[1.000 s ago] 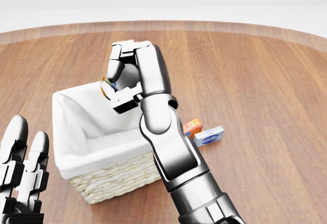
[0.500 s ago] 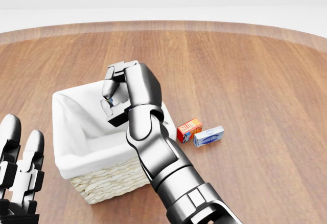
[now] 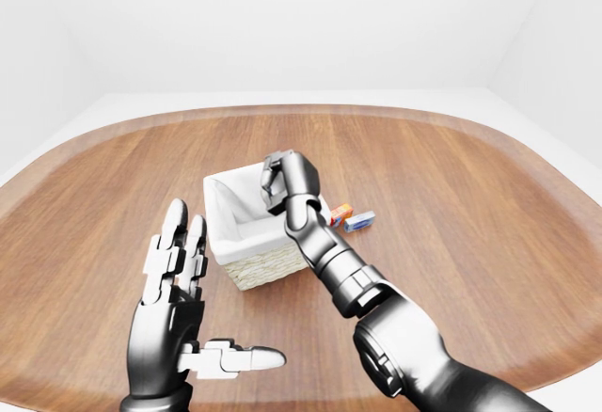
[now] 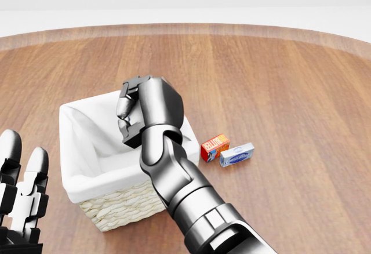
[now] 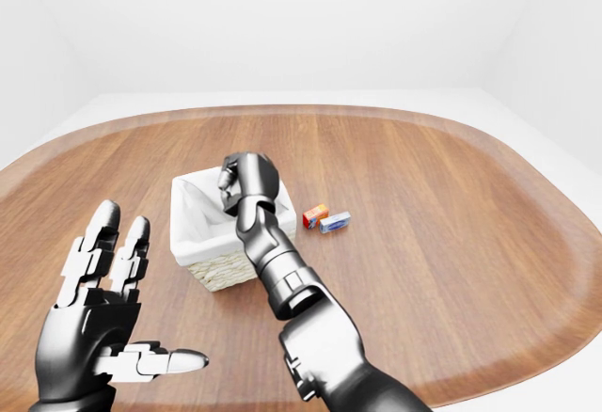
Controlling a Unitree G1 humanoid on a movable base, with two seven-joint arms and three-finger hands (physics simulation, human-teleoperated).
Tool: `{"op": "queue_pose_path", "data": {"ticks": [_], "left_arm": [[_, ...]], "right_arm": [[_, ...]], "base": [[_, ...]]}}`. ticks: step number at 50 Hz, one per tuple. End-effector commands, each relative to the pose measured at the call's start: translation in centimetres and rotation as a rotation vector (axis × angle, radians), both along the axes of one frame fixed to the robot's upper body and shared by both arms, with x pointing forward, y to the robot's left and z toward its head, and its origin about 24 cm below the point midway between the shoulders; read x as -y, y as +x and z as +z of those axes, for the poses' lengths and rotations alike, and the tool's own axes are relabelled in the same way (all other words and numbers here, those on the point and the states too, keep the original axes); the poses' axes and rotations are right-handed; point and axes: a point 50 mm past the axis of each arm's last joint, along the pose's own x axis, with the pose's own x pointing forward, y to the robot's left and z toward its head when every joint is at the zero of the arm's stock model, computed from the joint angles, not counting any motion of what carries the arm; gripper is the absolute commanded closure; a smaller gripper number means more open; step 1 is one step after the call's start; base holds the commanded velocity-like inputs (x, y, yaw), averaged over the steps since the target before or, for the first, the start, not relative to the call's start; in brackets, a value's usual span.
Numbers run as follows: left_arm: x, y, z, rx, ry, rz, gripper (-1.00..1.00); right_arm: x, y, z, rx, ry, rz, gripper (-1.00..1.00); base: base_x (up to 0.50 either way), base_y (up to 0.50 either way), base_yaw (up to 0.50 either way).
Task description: Pick up the alphabet soup and put it in the basket.
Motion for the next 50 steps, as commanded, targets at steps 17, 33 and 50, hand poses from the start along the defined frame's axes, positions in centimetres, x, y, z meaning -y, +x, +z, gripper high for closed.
{"op": "queue_pose_path", "data": {"ticks": [17,33,50], "left_arm": [[-0.4,-0.3,0.4,0.015,-0.01,0.006,-1.0],[-0.6,-0.5,0.6,0.02,-0.014,0.007,-1.0],[-0.5,-0.7,0.7,0.023,-0.013,0.003,-1.0]], "right_arm": [[-1.6,-1.0,0.2,0.046,-0.049,0.047,1.0],[-2.6,-1.7,0.0,0.054,-0.071,0.072,1.0],[-2.6,-1.7,-0.2,0.046,-0.079,0.075,1.0]], "base": [[0.0,0.0,0.0],[0.0,0.0,0.0],[0.0,0.0,0.0]]}}
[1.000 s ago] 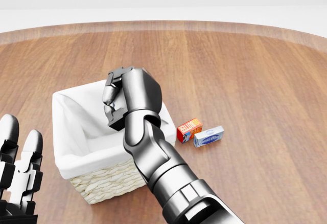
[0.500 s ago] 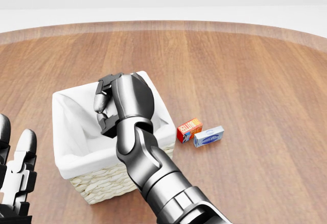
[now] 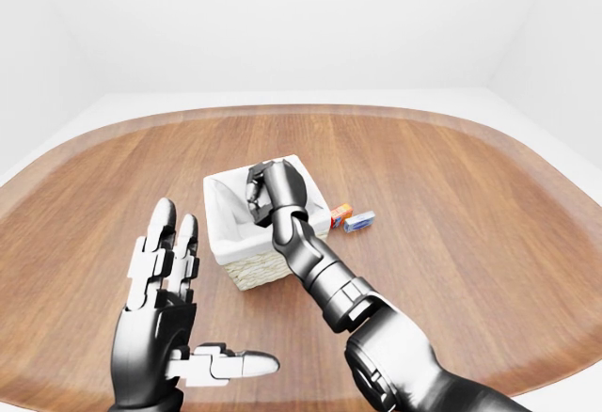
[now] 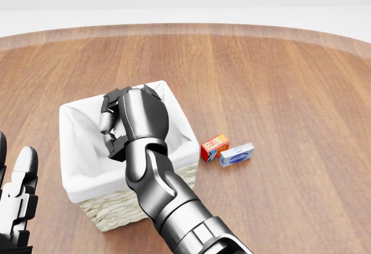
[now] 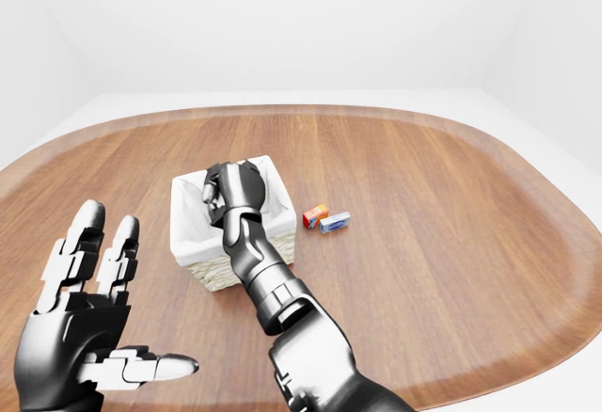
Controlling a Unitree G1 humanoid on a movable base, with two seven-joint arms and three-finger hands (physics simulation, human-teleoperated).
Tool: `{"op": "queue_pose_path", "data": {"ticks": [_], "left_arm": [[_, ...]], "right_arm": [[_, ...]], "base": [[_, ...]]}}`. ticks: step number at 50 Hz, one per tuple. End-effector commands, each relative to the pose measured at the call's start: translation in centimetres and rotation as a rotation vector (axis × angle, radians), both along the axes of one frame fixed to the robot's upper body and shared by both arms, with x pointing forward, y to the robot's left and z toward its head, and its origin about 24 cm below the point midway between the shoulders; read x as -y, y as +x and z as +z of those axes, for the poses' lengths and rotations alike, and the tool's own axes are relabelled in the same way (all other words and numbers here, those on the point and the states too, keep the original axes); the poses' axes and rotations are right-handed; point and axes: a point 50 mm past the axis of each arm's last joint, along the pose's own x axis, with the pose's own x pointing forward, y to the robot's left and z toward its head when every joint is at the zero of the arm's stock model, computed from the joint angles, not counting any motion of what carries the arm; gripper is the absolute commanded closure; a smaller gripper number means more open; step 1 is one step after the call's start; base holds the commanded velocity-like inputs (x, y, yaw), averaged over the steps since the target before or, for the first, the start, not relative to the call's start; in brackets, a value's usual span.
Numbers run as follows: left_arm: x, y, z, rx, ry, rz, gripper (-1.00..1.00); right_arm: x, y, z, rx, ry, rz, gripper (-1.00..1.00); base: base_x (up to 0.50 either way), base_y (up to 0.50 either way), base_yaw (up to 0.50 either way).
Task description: Pick up the alphabet soup and put it in the basket.
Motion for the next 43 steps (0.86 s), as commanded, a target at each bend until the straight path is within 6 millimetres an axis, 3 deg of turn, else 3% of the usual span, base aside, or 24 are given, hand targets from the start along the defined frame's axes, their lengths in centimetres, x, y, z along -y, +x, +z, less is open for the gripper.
{"op": "queue_pose_path", "data": {"ticks": [1,2,3,43], "left_arm": [[0.02,-0.17,0.07,0.002,0.0,-0.002,-1.0],[0.02,-0.17,0.06,0.002,0.0,-0.001,-1.0],[0.0,-0.15,0.07,0.003,-0.001,-0.002,-1.0],[-0.06,-0.15,0.16,0.004,-0.002,0.0,-1.0]], "right_arm": [[-0.23,0.03,0.42,0.01,0.01,0.009,0.84],[-0.24,0.03,0.36,0.009,0.005,0.009,0.12],[-0.21,0.07,0.36,0.007,0.005,0.008,-1.0],[-0.24,-0.05,0.12,0.006,-0.005,0.01,-1.0]], "base": [[0.0,0.0,0.0],[0.0,0.0,0.0],[0.0,0.0,0.0],[0.0,0.0,0.0]]}}
